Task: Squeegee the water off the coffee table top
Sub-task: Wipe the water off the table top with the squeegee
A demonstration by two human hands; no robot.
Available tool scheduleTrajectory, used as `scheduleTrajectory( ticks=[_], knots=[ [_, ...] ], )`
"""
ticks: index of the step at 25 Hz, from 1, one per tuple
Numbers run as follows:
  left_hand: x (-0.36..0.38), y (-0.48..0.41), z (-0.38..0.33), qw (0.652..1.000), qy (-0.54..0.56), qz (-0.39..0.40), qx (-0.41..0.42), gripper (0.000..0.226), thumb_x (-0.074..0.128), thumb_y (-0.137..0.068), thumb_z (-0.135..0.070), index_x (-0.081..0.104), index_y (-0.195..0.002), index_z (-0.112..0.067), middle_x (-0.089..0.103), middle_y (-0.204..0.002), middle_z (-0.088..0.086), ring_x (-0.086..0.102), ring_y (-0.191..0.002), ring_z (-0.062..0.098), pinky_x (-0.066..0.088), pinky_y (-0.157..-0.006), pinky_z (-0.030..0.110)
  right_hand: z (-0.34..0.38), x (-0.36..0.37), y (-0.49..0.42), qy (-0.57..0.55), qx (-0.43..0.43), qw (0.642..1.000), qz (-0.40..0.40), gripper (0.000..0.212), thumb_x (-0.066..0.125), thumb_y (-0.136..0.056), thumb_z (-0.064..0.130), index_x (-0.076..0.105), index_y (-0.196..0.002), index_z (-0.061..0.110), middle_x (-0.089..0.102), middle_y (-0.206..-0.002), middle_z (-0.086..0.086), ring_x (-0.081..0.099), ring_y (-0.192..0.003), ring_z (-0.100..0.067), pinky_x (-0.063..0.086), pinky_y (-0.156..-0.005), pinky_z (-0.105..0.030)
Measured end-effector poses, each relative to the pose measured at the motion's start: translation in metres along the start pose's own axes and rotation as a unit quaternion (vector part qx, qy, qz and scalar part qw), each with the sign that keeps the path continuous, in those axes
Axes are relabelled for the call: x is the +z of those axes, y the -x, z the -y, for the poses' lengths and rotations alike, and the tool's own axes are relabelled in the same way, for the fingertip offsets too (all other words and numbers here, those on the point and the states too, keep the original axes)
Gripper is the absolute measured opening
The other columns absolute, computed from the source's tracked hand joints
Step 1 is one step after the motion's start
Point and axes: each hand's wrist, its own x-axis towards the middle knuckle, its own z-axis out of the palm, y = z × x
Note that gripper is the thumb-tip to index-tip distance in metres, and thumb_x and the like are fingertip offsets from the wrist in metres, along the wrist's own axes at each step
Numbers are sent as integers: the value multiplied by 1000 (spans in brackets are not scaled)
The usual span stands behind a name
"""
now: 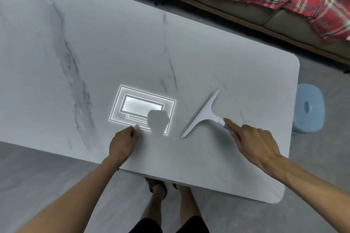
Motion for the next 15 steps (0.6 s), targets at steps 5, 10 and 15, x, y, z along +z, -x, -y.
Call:
scheduleTrajectory(
  ticks=[5, 10, 15],
  knots=[
    [-18, 12, 27, 991, 49, -86, -90, 50, 39, -97, -45, 61, -67, -12, 63, -66, 5, 58, -64, 24, 39, -57, 31, 92, 11, -8, -36, -235, 971, -23, 41, 44, -98, 42, 44, -138, 36, 61, -69, 0, 56, -46, -25, 34, -42, -29],
    [-31, 28, 75, 964, 104, -176, -168, 35, 45, -96, -28, 57, -76, -2, 57, -72, 9, 52, -69, 29, 36, -55, 34, 215, 52, -29, -31, -448, 892, 41, 36, 37, -102, 34, 44, -136, 25, 59, -81, -8, 57, -56, -33, 34, -48, -33],
    [-29, 33, 109, 961, 108, -147, -208, 13, 45, -84, -6, 58, -86, -4, 58, -83, 8, 55, -77, 31, 47, -66, 40, 256, 62, -73, -16, -432, 902, 19, 45, 39, -99, 20, 36, -143, 30, 59, -94, -11, 57, -66, -33, 28, -53, -34]
  ],
)
